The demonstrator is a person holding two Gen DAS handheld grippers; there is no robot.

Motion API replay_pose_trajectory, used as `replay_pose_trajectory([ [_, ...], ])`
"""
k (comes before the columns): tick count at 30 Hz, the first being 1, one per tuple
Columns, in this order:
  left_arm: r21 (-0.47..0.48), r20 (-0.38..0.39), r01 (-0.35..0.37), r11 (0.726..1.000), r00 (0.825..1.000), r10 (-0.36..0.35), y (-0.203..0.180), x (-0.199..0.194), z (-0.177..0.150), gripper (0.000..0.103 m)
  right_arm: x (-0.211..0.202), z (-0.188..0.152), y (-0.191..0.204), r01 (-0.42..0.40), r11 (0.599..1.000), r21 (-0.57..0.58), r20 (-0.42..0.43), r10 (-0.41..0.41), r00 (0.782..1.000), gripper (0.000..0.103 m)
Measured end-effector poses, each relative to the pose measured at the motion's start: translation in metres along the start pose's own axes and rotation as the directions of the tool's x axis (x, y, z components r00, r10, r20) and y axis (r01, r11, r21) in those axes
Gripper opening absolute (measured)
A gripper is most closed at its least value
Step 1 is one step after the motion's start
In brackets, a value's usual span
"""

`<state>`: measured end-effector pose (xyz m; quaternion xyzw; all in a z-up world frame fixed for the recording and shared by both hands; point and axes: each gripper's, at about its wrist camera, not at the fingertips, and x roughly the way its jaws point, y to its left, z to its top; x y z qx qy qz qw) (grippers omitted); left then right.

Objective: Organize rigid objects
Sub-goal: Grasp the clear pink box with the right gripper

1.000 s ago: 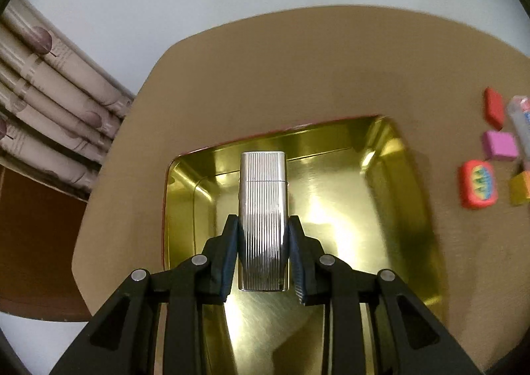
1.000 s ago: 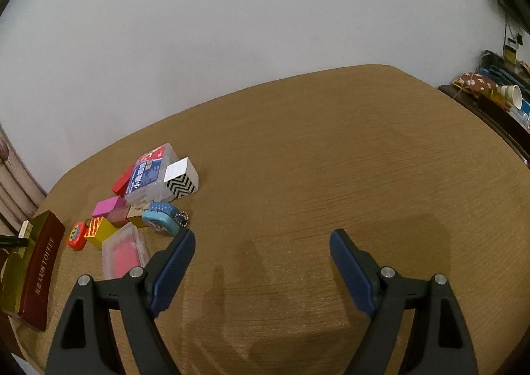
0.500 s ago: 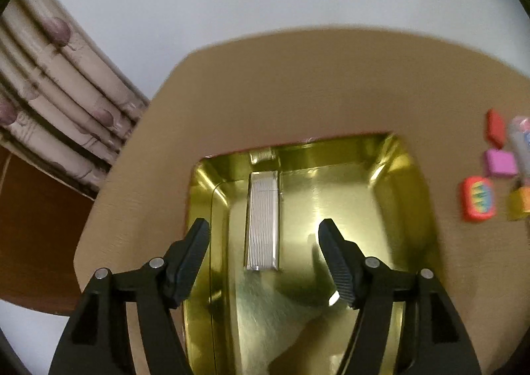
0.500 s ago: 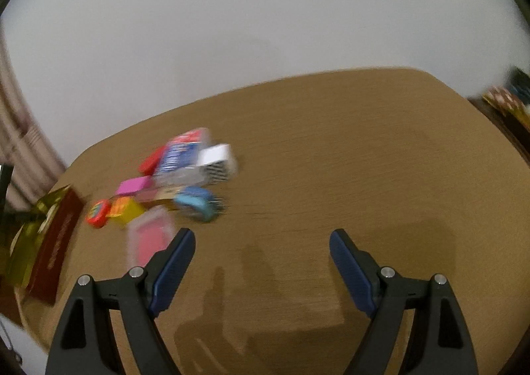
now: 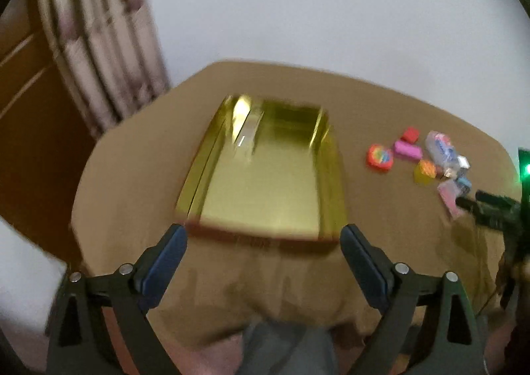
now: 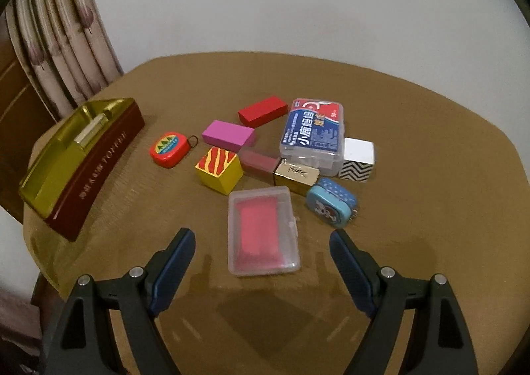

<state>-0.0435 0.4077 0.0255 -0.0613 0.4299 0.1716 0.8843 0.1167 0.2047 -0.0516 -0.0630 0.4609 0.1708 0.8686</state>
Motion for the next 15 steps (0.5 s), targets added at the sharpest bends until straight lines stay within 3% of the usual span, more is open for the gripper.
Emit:
replay_pose_trajectory([
  [5, -0.073, -0.108, -0.020, 0.997, 0.994, 0.012, 0.015, 0.014, -0.042, 0.092, 0.023, 0.009, 0.002, 0.037, 0.999, -0.002, -0.063, -0.037, 0.997, 0.086],
  [9, -0.054, -0.144, -0.078, 0.996, 0.987, 0.069, 0.013, 0.026, -0.061, 0.092, 0.039, 0.013, 0.007, 0.070, 0.997, -0.043, -0.111, -0.075, 0.991, 0.086],
  [12, -0.046, -0.147, -0.065, 0.997, 0.987, 0.058, 0.005, 0.026, -0.065, 0.092, 0.052, 0.015, 0.006, 0.065, 0.997, -0.040, -0.162, -0.070, 0.984, 0.085],
  [14, -0.029, -0.136, -0.074, 0.997, 0.988, 0.070, 0.001, 0.024, -0.064, 0.092, 0.055, 0.015, 0.008, 0.093, 0.994, -0.053, -0.164, -0.100, 0.981, 0.073],
  [15, -0.021, -0.130, -0.080, 0.997, 0.989, 0.077, -0.003, 0.022, -0.066, 0.092, 0.052, 0.016, 0.007, 0.093, 0.995, -0.046, -0.164, -0.099, 0.981, 0.059],
])
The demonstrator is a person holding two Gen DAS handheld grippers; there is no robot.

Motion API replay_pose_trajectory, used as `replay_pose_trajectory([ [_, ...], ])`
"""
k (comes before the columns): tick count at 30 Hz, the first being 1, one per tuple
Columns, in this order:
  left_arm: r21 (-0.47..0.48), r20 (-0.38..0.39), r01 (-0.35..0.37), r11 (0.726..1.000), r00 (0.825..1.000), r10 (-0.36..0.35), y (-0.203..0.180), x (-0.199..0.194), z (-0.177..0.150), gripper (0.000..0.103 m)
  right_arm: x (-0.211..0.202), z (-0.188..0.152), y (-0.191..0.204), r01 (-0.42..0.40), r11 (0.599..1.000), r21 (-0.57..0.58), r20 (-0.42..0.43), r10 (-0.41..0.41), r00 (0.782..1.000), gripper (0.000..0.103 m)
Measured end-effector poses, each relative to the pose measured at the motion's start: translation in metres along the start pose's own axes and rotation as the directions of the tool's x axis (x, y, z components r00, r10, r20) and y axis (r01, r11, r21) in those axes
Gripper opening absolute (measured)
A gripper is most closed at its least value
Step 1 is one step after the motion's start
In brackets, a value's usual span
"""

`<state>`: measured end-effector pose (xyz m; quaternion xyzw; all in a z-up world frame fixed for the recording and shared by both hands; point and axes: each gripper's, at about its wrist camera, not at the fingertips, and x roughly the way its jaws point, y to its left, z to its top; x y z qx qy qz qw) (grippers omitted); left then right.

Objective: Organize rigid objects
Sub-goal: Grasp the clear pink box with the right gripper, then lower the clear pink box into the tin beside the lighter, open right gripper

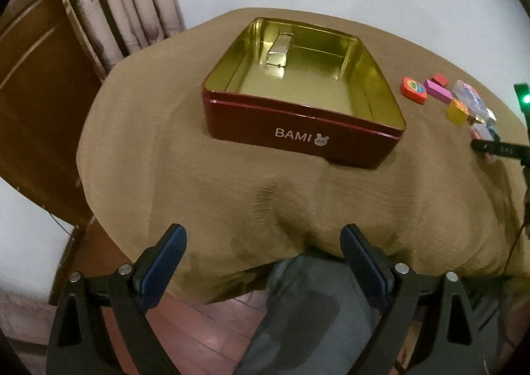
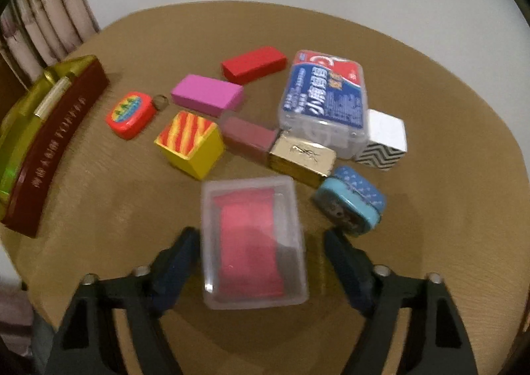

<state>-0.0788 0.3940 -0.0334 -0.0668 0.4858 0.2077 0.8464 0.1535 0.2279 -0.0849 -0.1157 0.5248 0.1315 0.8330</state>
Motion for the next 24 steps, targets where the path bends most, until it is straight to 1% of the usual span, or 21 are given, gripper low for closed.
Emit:
replay_pose_trajectory([
  [1, 0.010, 0.006, -0.004, 1.000, 1.000, 0.004, -0.002, 0.000, -0.001, 0.092, -0.003, 0.000, -0.002, -0.003, 1.000, 0.018, 0.001, 0.003, 1.000, 0.054],
  [5, 0.011, 0.001, -0.003, 1.000, 1.000, 0.003, -0.010, -0.007, -0.007, 0.092, -0.016, -0.008, -0.012, -0.053, 0.996, 0.076, 0.012, 0.052, 0.999, 0.054],
  [7, 0.007, -0.008, -0.001, 1.000, 1.000, 0.001, -0.011, -0.009, -0.008, 0.092, -0.029, -0.013, -0.012, -0.098, 0.990, 0.100, 0.029, 0.095, 0.995, 0.054],
  [9, -0.021, -0.012, -0.007, 1.000, 1.000, 0.007, -0.008, -0.011, -0.009, 0.092, -0.048, -0.012, -0.004, -0.131, 0.987, 0.094, 0.062, 0.125, 0.990, 0.054],
  [11, -0.055, -0.017, 0.003, 0.998, 1.000, -0.004, -0.003, -0.012, -0.008, 0.092, -0.068, -0.002, 0.006, -0.188, 0.980, 0.070, 0.095, 0.181, 0.979, 0.054],
  [13, -0.090, -0.023, 0.009, 0.996, 1.000, -0.012, 0.003, -0.012, -0.008, 0.092, -0.090, 0.018, 0.032, -0.244, 0.970, 0.025, 0.126, 0.239, 0.963, 0.054],
  [15, -0.116, -0.015, 0.009, 0.993, 1.000, -0.010, 0.009, -0.014, -0.007, 0.092, -0.106, 0.044, 0.067, -0.317, 0.948, -0.025, 0.138, 0.318, 0.938, 0.054],
  [17, -0.139, -0.011, -0.020, 0.990, 1.000, 0.019, 0.015, -0.015, -0.008, 0.092, -0.110, 0.067, 0.101, -0.378, 0.923, -0.066, 0.122, 0.384, 0.915, 0.054],
  [18, -0.146, -0.014, -0.021, 0.989, 1.000, 0.019, 0.016, -0.015, -0.008, 0.092, -0.105, 0.081, 0.125, -0.412, 0.907, -0.085, 0.099, 0.420, 0.902, 0.054],
  [19, -0.153, -0.018, -0.015, 0.988, 1.000, 0.012, 0.018, -0.014, -0.008, 0.092, -0.100, 0.090, 0.140, -0.432, 0.897, -0.096, 0.077, 0.440, 0.895, 0.054],
  [22, -0.181, -0.037, -0.015, 0.983, 0.999, 0.009, 0.024, -0.011, -0.009, 0.092, -0.070, 0.119, 0.191, -0.453, 0.885, -0.107, 0.010, 0.456, 0.890, 0.054],
  [23, -0.190, -0.042, -0.013, 0.982, 0.999, 0.005, 0.027, -0.010, -0.009, 0.092, -0.060, 0.124, 0.199, -0.453, 0.886, -0.099, -0.006, 0.455, 0.891, 0.054],
  [24, -0.195, -0.043, -0.011, 0.981, 0.999, 0.003, 0.028, -0.009, -0.010, 0.092, -0.044, 0.131, 0.211, -0.444, 0.891, -0.091, -0.024, 0.444, 0.896, 0.054],
])
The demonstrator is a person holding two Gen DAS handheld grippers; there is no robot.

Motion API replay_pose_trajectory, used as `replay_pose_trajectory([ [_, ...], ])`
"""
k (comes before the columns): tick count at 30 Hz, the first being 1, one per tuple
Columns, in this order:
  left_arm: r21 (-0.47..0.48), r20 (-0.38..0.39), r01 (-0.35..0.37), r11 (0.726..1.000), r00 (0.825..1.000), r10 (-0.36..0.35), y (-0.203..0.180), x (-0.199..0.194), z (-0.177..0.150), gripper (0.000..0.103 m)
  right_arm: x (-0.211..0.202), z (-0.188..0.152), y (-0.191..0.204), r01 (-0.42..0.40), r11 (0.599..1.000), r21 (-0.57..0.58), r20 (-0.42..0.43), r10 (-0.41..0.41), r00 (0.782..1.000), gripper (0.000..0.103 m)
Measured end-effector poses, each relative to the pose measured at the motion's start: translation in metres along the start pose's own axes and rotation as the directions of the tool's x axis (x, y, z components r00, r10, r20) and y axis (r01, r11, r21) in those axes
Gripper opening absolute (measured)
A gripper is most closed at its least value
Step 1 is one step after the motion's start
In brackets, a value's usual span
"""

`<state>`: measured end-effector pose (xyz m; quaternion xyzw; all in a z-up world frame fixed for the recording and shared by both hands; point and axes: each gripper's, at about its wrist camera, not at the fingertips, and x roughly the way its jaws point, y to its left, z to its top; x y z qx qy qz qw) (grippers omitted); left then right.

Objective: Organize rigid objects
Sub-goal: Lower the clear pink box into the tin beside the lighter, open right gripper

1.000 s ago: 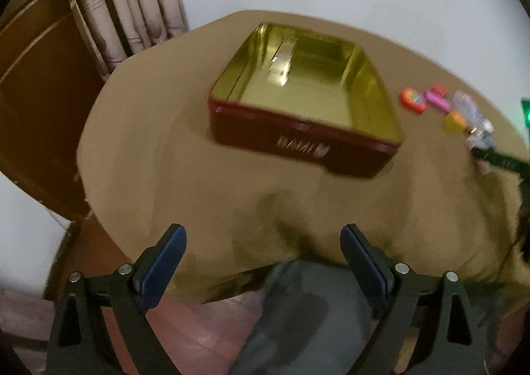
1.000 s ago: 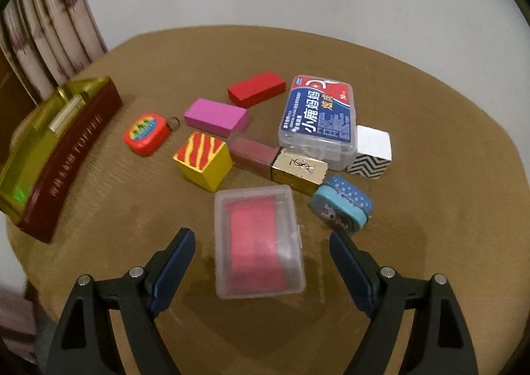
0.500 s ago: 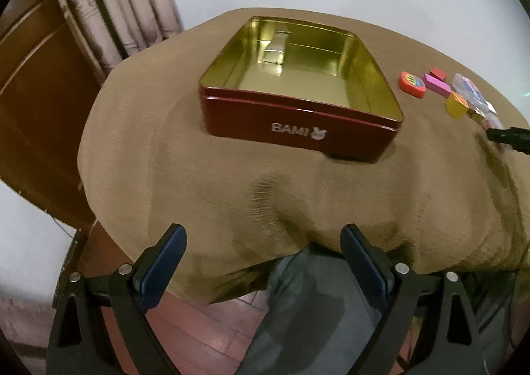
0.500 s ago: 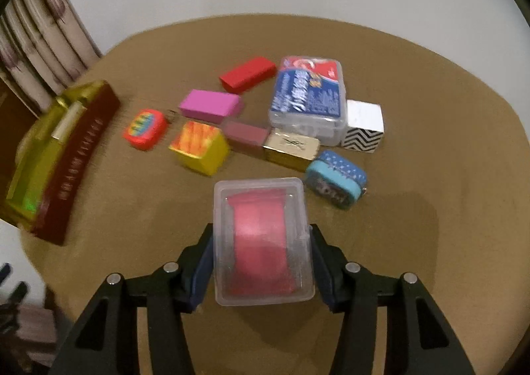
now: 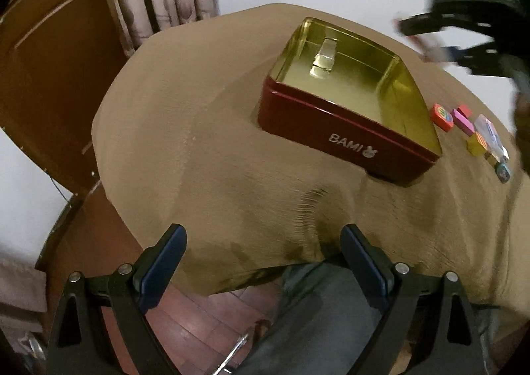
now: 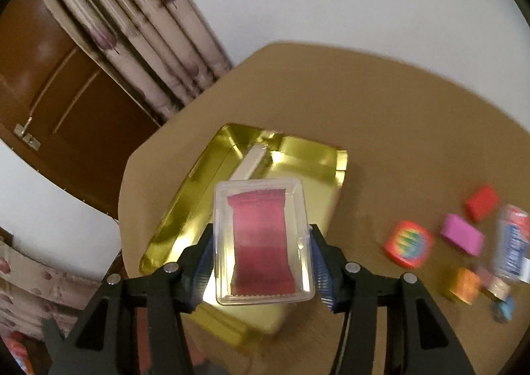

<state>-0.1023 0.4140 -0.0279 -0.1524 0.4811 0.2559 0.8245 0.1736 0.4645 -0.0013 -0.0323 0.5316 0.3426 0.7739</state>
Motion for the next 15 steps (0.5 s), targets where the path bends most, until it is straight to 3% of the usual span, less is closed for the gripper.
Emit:
replay_pose_trajectory([
  [6, -0.012, 0.008, -0.021, 1.000, 1.000, 0.021, 0.005, 0.001, 0.002, 0.092, 0.061, 0.009, -0.002, 0.096, 0.994, 0.049, -0.079, -0.092, 0.993, 0.054],
  [15, 0.036, -0.004, -0.009, 0.999, 1.000, 0.009, -0.002, 0.003, 0.000, 0.092, 0.099, 0.023, -0.005, 0.192, 0.974, 0.117, -0.127, -0.177, 0.976, 0.054],
])
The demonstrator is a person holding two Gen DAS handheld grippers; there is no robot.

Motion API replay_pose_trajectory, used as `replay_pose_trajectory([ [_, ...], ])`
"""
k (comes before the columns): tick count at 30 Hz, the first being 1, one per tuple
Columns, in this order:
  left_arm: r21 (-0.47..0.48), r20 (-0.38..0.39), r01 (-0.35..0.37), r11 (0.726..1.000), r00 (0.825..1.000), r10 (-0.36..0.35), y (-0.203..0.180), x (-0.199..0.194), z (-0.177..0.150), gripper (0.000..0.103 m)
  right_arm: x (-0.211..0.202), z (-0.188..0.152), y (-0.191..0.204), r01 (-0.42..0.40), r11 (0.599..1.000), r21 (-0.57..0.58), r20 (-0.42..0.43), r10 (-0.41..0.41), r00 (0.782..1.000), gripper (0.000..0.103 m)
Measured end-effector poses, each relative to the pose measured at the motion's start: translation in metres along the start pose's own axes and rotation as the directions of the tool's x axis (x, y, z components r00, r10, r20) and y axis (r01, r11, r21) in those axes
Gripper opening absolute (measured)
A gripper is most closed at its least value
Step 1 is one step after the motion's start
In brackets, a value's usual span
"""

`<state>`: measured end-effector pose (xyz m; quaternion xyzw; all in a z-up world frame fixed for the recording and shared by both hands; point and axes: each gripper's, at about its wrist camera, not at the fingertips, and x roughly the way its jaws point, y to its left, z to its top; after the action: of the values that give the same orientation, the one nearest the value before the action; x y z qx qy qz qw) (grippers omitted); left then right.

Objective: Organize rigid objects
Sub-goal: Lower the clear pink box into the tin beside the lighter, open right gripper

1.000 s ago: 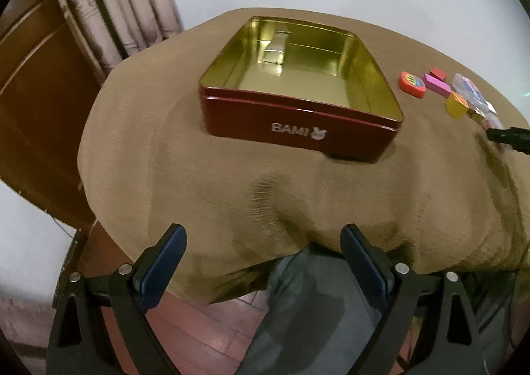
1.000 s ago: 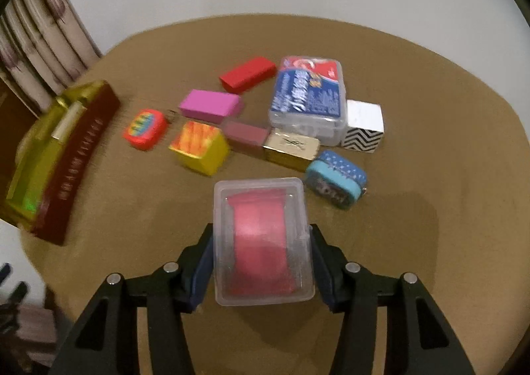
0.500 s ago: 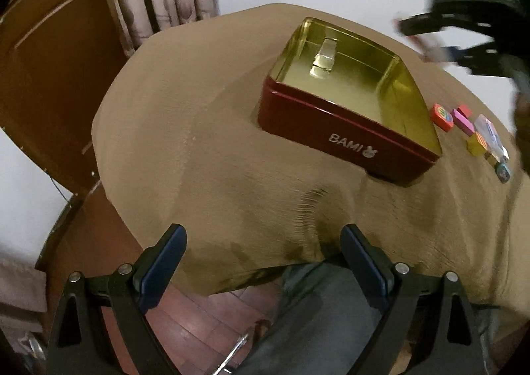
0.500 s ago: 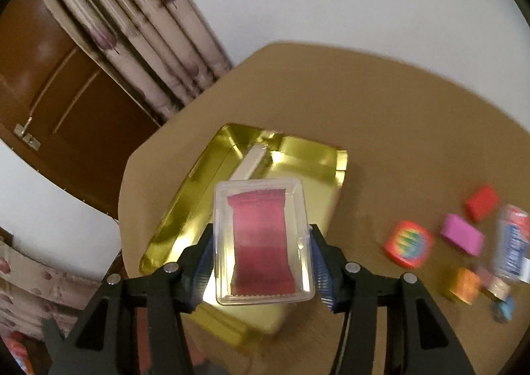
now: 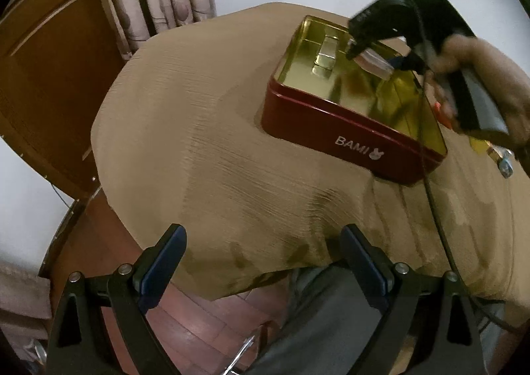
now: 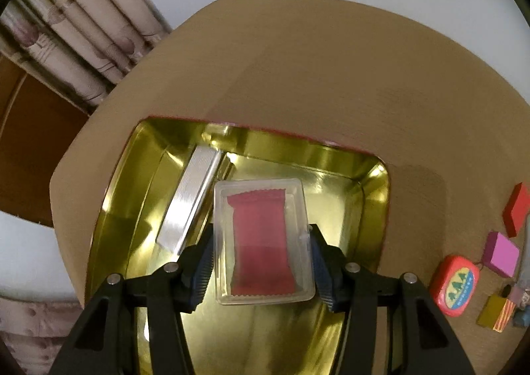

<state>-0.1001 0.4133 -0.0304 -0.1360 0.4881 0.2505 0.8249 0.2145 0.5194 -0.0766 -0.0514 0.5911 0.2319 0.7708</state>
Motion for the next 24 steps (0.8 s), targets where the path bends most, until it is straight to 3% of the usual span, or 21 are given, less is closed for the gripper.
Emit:
replay_pose_trajectory([
  [6, -0.005, -0.009, -0.003, 1.000, 1.000, 0.003, 0.001, 0.001, 0.002, 0.092, 0.002, 0.011, 0.006, 0.024, 0.998, 0.062, 0.004, -0.024, 1.000, 0.056],
  [10, -0.007, -0.014, -0.007, 1.000, 1.000, 0.007, 0.001, 0.001, 0.003, 0.092, -0.006, 0.010, 0.001, -0.136, 0.982, 0.134, 0.009, 0.136, 0.991, 0.057],
  [13, -0.002, -0.009, -0.014, 1.000, 1.000, 0.014, -0.001, -0.001, 0.003, 0.092, -0.006, 0.007, 0.003, -0.156, 0.978, 0.136, 0.014, 0.155, 0.988, 0.058],
  [15, 0.002, 0.004, -0.022, 1.000, 1.000, 0.022, -0.002, -0.003, 0.001, 0.092, -0.015, 0.002, 0.001, -0.197, 0.972, 0.127, 0.052, 0.192, 0.980, 0.058],
  [19, 0.022, 0.039, -0.048, 0.999, 0.998, 0.047, -0.008, -0.008, 0.000, 0.092, -0.043, -0.008, -0.002, -0.160, 0.985, 0.066, 0.140, 0.149, 0.979, 0.058],
  [22, 0.036, 0.064, -0.051, 0.998, 0.997, 0.049, -0.012, -0.013, -0.001, 0.092, -0.077, -0.030, -0.027, -0.220, 0.974, 0.050, 0.221, 0.204, 0.954, 0.058],
  [24, 0.062, 0.091, -0.049, 0.997, 0.995, 0.043, -0.018, -0.019, -0.002, 0.092, -0.103, -0.055, -0.045, -0.174, 0.985, 0.010, 0.293, 0.164, 0.942, 0.058],
])
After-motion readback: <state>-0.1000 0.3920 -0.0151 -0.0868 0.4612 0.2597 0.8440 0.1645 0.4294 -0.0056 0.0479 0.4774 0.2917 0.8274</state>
